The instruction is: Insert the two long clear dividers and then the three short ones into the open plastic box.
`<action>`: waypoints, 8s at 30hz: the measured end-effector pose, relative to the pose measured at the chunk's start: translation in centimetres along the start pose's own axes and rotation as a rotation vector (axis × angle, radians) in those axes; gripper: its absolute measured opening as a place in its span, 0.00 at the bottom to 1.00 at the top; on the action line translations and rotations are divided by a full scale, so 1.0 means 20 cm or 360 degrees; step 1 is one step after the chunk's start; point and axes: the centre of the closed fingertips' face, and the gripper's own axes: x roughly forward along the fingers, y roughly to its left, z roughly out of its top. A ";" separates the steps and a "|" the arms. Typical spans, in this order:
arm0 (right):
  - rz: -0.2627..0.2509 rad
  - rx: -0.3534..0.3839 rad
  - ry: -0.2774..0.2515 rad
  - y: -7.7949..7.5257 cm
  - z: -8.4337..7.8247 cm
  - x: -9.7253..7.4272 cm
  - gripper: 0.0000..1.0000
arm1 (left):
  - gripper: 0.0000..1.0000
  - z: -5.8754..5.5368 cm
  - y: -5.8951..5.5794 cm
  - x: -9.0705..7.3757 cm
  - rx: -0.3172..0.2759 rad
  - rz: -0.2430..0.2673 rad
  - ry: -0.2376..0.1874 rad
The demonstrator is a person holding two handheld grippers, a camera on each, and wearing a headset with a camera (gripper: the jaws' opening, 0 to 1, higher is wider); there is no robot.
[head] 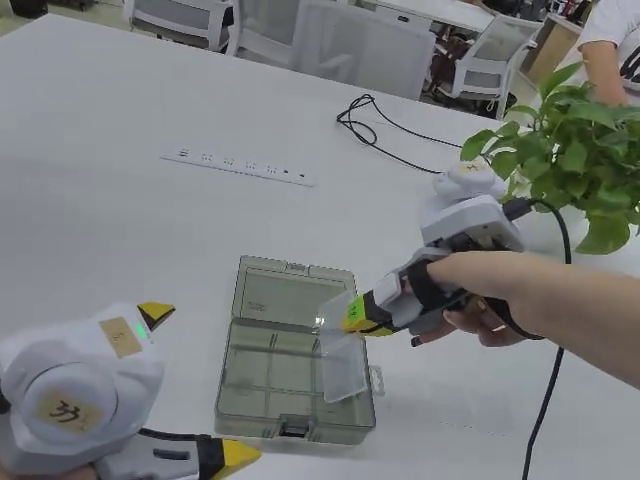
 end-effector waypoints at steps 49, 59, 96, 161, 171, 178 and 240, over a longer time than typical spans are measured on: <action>-0.0154 0.0143 0.0134 -0.13 -0.04 0.14 0.02 | 0.97 -0.08 0.02 0.02 -0.0016 0.0022 0.0063; -0.0176 0.0127 0.0123 -0.14 -0.04 0.14 0.02 | 0.96 -0.07 0.01 0.02 -0.0016 0.0016 0.0059; -0.0251 0.0073 0.0219 -0.11 -0.04 0.16 0.02 | 0.93 -0.09 0.00 0.03 0.0024 -0.0007 0.0091; -0.0416 -0.0312 0.0235 -0.11 -0.05 0.29 0.11 | 0.91 -0.11 -0.01 0.03 0.0021 -0.0015 0.0111; -0.0331 -0.0339 0.0157 -0.08 -0.03 0.32 0.37 | 0.91 -0.11 -0.01 0.03 0.0024 -0.0020 0.0119; -0.0264 -0.0350 0.0095 -0.04 -0.03 0.33 0.58 | 0.91 -0.12 -0.02 0.04 0.0022 -0.0026 0.0121; -0.0023 -0.0586 -0.1063 -0.05 0.09 -0.20 0.98 | 0.91 -0.09 0.01 0.03 -0.0148 -0.0018 0.0054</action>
